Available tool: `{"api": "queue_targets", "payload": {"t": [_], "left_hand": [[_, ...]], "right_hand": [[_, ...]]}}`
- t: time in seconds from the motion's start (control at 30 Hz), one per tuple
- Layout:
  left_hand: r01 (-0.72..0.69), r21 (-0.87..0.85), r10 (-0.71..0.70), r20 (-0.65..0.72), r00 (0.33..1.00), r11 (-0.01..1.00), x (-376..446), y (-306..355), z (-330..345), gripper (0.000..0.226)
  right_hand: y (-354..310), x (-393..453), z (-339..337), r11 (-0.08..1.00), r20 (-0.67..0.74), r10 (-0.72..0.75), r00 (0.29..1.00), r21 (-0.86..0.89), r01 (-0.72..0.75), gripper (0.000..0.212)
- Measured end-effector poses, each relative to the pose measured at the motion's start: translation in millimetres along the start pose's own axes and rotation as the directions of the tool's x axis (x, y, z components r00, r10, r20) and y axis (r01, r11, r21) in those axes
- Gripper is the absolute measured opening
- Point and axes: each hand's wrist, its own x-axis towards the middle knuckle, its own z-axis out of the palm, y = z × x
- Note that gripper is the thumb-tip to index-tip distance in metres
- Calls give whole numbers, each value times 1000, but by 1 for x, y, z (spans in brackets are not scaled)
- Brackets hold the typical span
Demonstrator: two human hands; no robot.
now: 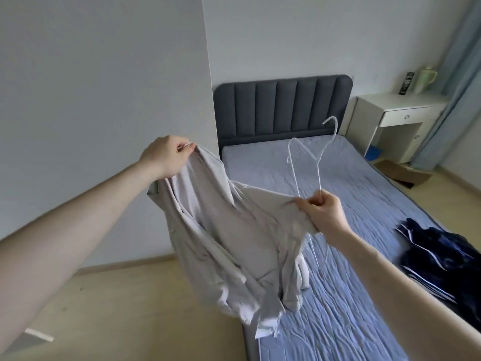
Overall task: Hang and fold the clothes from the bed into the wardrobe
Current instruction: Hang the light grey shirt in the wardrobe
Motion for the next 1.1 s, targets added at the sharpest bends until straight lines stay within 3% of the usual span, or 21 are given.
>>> {"api": "queue_targets", "payload": {"t": [0.1,0.23,0.33,0.43,0.5,0.6,0.63,0.7,0.77,0.83,0.9,0.97,1.03,1.1], "left_hand": [[95,39,-98,85,992,995,-2,-24,38,45],[115,74,-128,202,971,991,-14,-9,78,29],[88,-217,-35,239,970,972,-35,47,81,23],[80,-599,96,256,962,796,-87,108,77,25],[147,-688,119,324,939,711,-122,134,86,37],[243,-569,66,467,882,786,-146,156,112,103],[270,-490,17,504,864,829,-148,160,124,107],[328,-433,-75,506,859,840,-146,157,146,69],[391,-556,-104,476,873,733,-142,142,161,31],[418,-603,-171,423,890,680,-134,117,165,10],[425,-606,-281,322,904,672,-120,87,156,7],[335,-631,-276,194,941,699,-100,54,137,9],[198,-577,-124,166,978,792,-81,25,109,29],[39,-309,56,294,954,950,-66,0,88,46]], "right_hand": [[-54,3,-12,963,73,5,997,269,-25,56],[-111,7,-4,895,110,33,993,438,-78,56],[-133,9,16,884,80,33,996,462,-67,57],[-138,9,40,902,24,32,999,429,-39,56],[-141,10,50,904,-6,21,1000,428,-16,55],[-153,9,63,900,-7,-19,1000,435,21,52],[-157,8,65,899,-10,-31,999,437,32,52],[-164,10,61,906,-22,-46,999,420,51,52],[-170,14,47,913,-42,-54,998,403,66,52],[-170,21,23,931,-92,-51,994,356,81,52],[-163,29,-3,950,-159,-32,987,303,80,51],[-149,38,-29,950,-213,7,977,306,60,51],[-133,46,-49,944,-251,61,966,328,25,53],[-118,52,-63,946,-293,111,950,325,-10,53]]}}
